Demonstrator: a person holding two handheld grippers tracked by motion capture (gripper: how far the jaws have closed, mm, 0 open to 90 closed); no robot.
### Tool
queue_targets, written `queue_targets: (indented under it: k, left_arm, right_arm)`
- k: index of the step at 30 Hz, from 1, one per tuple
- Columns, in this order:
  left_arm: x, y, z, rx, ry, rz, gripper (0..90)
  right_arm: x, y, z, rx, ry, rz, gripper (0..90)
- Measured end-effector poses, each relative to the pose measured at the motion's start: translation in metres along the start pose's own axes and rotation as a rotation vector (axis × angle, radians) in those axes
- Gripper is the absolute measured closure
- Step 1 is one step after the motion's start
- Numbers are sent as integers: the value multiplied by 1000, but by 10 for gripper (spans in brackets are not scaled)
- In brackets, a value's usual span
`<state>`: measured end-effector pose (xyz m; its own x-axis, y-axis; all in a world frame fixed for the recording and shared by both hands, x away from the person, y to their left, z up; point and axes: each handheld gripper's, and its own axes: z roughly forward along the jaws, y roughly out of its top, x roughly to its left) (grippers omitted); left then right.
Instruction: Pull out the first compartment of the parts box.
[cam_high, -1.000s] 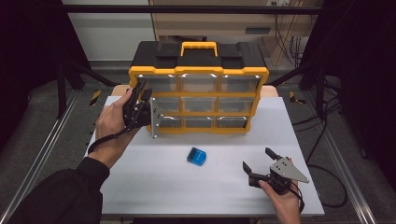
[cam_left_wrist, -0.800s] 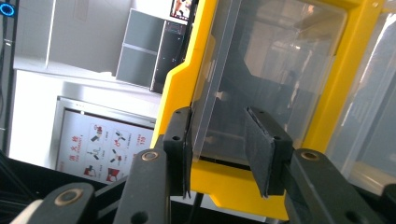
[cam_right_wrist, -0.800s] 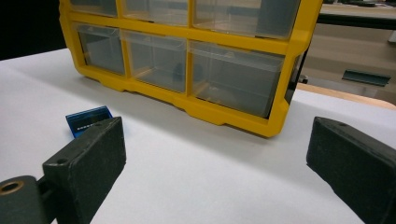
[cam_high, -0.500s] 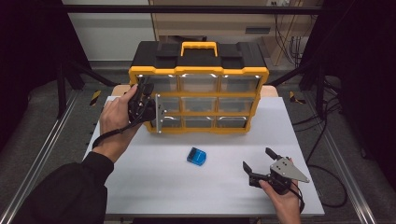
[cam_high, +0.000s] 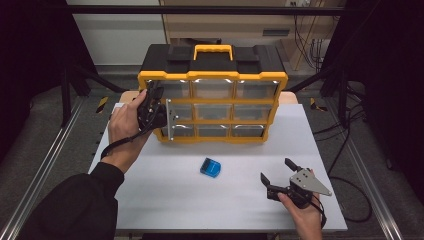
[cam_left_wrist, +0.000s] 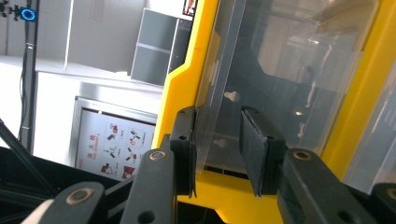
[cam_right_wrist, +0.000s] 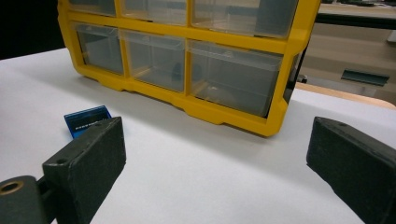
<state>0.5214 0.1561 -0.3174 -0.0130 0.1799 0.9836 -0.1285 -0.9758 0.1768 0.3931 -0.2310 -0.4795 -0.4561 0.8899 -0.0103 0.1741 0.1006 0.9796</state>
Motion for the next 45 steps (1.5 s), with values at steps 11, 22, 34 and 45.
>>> queue_targets:
  k: [11, 22, 34, 45]
  left_arm:
    - [-4, 2, 1, 10, 42, -28, 708]
    - [-6, 4, 1, 22, 67, -32, 755]
    - [-10, 6, 3, 39, 101, -19, 764]
    - [-12, 7, 4, 41, 123, -8, 782]
  right_arm:
    - [0, 0, -1, 0, -2, 2, 52]
    - [0, 0, -2, -1, 0, -1, 53]
    - [0, 0, -2, 0, 2, -1, 55]
    - [0, 0, -2, 1, 1, -3, 56]
